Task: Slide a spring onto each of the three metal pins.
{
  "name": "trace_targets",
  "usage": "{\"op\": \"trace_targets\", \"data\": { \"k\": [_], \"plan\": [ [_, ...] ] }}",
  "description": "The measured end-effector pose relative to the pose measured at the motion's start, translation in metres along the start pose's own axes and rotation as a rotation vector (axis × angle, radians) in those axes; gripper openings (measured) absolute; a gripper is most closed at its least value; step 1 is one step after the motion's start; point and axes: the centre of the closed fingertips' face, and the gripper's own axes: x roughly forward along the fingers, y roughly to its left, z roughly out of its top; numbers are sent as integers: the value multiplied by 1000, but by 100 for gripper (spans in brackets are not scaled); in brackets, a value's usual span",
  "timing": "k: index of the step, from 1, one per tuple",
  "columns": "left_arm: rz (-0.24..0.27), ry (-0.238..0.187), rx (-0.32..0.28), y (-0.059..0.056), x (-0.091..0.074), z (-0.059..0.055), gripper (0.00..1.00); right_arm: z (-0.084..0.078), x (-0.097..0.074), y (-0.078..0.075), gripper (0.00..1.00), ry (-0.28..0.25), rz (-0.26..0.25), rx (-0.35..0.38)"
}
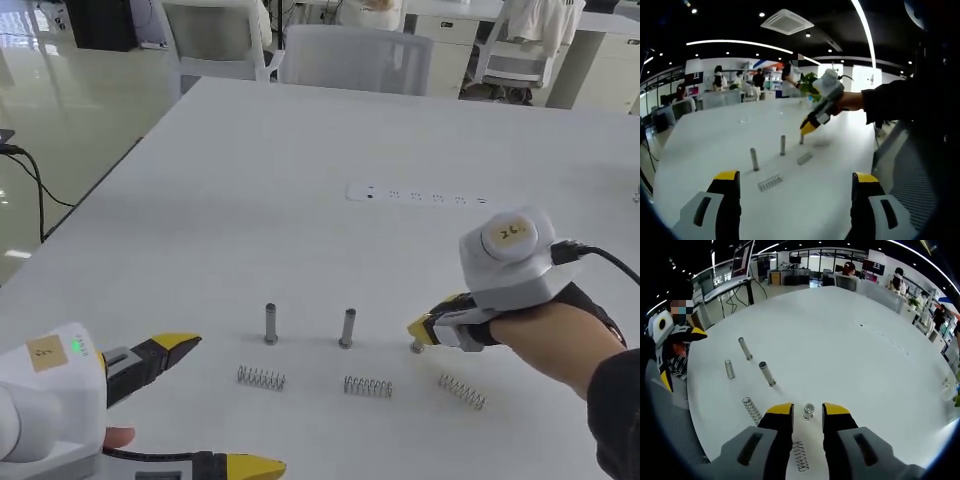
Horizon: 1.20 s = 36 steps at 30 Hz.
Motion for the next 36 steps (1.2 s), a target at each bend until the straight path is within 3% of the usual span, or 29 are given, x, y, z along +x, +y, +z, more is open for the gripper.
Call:
{"op": "trace_targets", "data": {
  "k": [17,36],
  "plan": [
    [-3,2,1,1,1,0,89,-7,-11,-2,23,-3,-6,-15],
    [-9,3,6,-1,1,1,88,-41,-22,3,22,50,11,-30]
  ]
}}
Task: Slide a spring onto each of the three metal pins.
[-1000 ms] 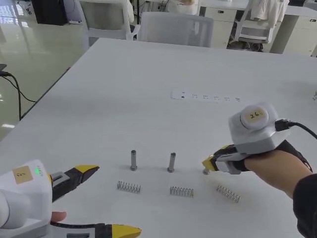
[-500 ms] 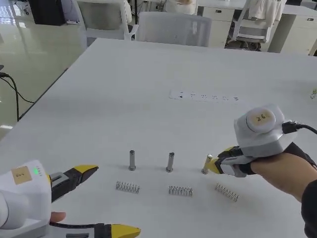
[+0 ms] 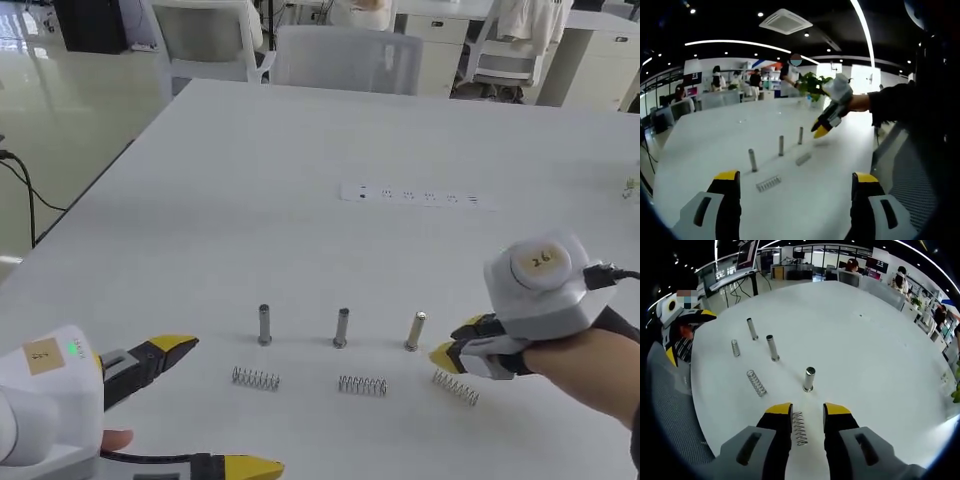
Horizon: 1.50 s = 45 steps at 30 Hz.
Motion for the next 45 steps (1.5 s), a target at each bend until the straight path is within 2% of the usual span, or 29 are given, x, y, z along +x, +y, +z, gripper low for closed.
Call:
{"op": "trace_targets", "data": {
  "k": [8,24,45],
  "plan": [
    [-5,-4,4,-1,0,1,88,-18,1,4,21,40,20,-3],
    [-5,-2,2,0,1,-1,87,-43,5,12,17,108,65,6],
    [-7,1,-4,-2,3,-2,87,-47,5,15,8,136,68,-41]
  ]
}}
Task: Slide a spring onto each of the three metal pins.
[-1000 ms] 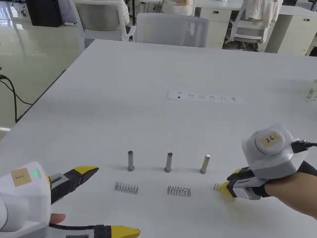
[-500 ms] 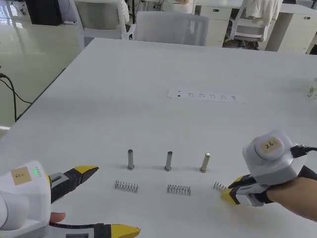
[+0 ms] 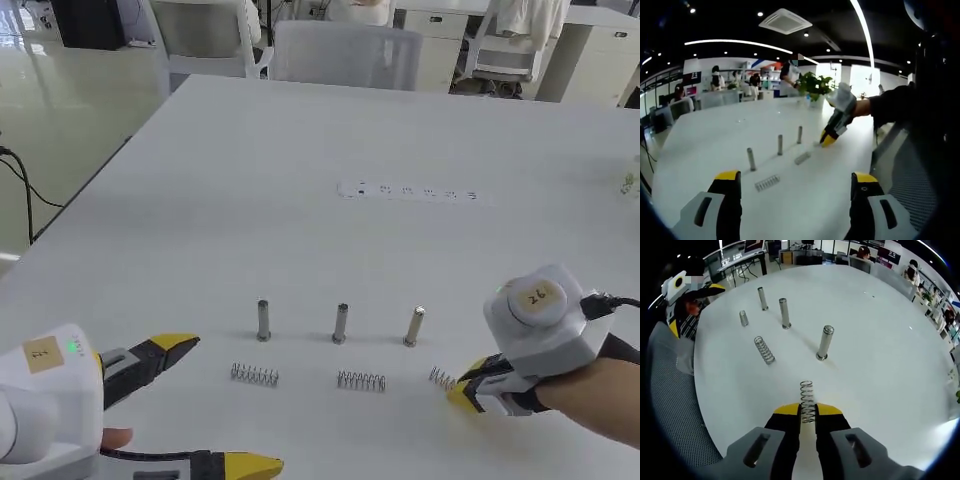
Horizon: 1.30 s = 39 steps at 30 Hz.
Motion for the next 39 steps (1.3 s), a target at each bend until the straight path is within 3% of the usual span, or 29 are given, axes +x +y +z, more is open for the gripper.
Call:
{"op": "trace_targets", "data": {
  "k": [13,23,39],
  "plan": [
    [-7,3,5,1,1,-1,86,0,0,-1,7,3,-9,12],
    [-18,6,20,1,2,-2,84,6,-8,7,7,-9,4,-1],
    [-116,20,81,-7,14,6,72,30,-19,32,7,-36,52,-78]
  ]
}}
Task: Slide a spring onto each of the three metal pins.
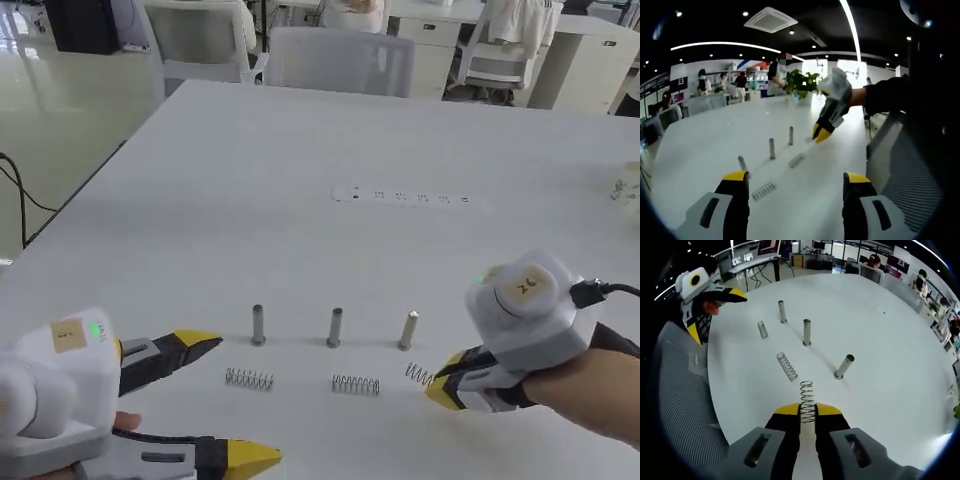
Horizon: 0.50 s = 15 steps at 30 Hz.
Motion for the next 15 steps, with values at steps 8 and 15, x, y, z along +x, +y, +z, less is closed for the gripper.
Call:
{"op": "trace_targets", "data": {
  "k": [8,15],
  "plan": [
    [-50,-1,9,0,10,1,67,14,-2,14,7,-14,23,-43],
    [-101,32,25,-5,23,-4,65,23,-1,26,7,-20,41,-86]
  ]
}}
